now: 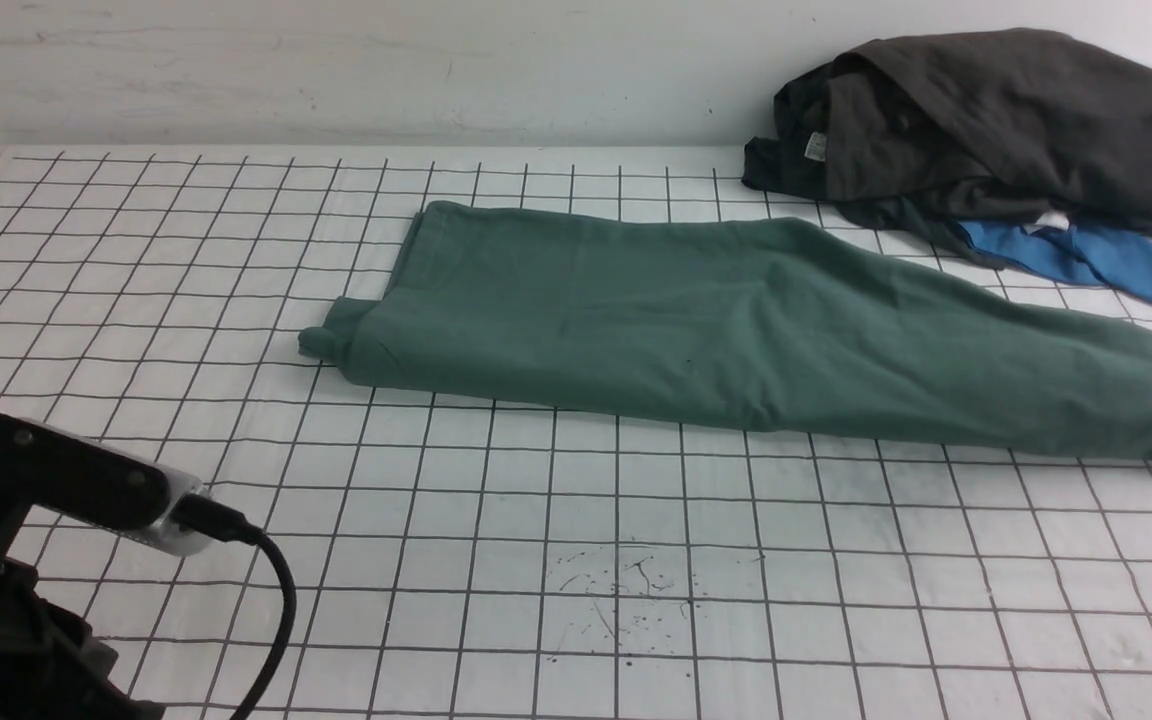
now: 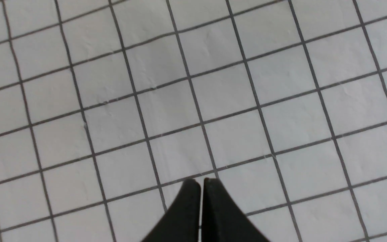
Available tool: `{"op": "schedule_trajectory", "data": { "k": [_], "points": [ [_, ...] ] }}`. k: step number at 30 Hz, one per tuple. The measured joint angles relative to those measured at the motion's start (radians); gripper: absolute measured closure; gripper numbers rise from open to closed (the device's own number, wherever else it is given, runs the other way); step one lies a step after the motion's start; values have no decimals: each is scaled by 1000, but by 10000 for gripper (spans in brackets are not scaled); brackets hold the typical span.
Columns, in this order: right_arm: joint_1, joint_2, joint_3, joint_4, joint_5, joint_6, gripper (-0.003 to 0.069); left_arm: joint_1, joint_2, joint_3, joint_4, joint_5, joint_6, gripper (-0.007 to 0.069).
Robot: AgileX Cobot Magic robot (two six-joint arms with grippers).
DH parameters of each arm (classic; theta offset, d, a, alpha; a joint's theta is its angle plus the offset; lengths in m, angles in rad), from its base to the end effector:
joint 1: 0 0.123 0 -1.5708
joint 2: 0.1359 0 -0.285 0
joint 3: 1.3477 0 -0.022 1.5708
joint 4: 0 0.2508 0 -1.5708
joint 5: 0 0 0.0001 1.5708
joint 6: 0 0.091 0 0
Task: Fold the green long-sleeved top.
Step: Use the right arm to clamp the right edge of the fabric, then use the right arm to drag the right edge of the fabric to the left and folds it over the left edge
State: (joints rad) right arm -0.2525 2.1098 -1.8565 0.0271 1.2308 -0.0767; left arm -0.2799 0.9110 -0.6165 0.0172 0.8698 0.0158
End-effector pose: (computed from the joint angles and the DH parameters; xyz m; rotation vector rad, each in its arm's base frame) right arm 0.4312 -0.1088 0.2361 0.2704 2.9534 -0.0038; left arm 0.1449 -0.0404 0.2595 0.4005 2.6189 -0.0670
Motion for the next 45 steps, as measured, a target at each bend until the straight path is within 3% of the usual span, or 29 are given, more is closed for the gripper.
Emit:
{"op": "schedule_trajectory", "data": {
  "k": [1, 4, 10, 13, 16, 17, 18, 22, 25, 26, 29, 31, 35, 41, 43, 44, 45],
  "points": [
    [-2, -7, 58, -20, -1, 15, 173, 0, 3, 1, -17, -23, 2, 631],
    [-10, -8, 175, -37, -1, 32, 105, 0, 6, 1, -25, -60, 5, 631],
    [-11, 5, 278, -8, -149, 93, 85, 0, 6, 1, -33, -106, 10, 631],
    [-10, 16, 278, 43, -210, 96, 137, 0, 6, 1, -33, -130, 10, 631],
    [-9, 28, 279, 75, -256, 94, 299, 0, 6, 1, -33, -137, 11, 631],
    [-9, 28, 279, 75, -257, 94, 299, 0, 6, 1, -33, -137, 11, 631],
    [-9, 30, 279, 78, -264, 92, 394, 0, 6, 1, -33, -137, 11, 631],
    [-9, 19, 280, 25, -260, 63, 598, 0, 6, 1, -33, -135, 12, 631],
    [-5, -19, 283, -85, -244, 53, 638, 0, 6, 1, -33, -135, 12, 631],
    [-2, -54, 286, -171, -242, 39, 643, 0, 6, 1, -33, -135, 12, 631],
    [4, -169, 286, -353, -241, -79, 644, 0, 6, 1, -33, -135, 13, 631],
    [13, -230, 286, -379, -248, -121, 644, 0, 6, 1, -34, -135, 13, 631],
    [79, -339, 286, -340, -301, -161, 645, 0, 6, 1, -42, -135, 16, 631],
    [408, -410, 286, -222, -466, -166, 645, 0, 6, 1, -72, -138, 18, 631],
    [467, -399, 286, -192, -510, -149, 645, 0, 6, 1, -74, -138, 18, 631],
    [566, -366, 286, -148, -596, -123, 645, 0, 6, 1, -76, -138, 18, 631],
    [576, -362, 286, -144, -605, -116, 645, 0, 6, 1, -76, -138, 18, 631]
  ]
}}
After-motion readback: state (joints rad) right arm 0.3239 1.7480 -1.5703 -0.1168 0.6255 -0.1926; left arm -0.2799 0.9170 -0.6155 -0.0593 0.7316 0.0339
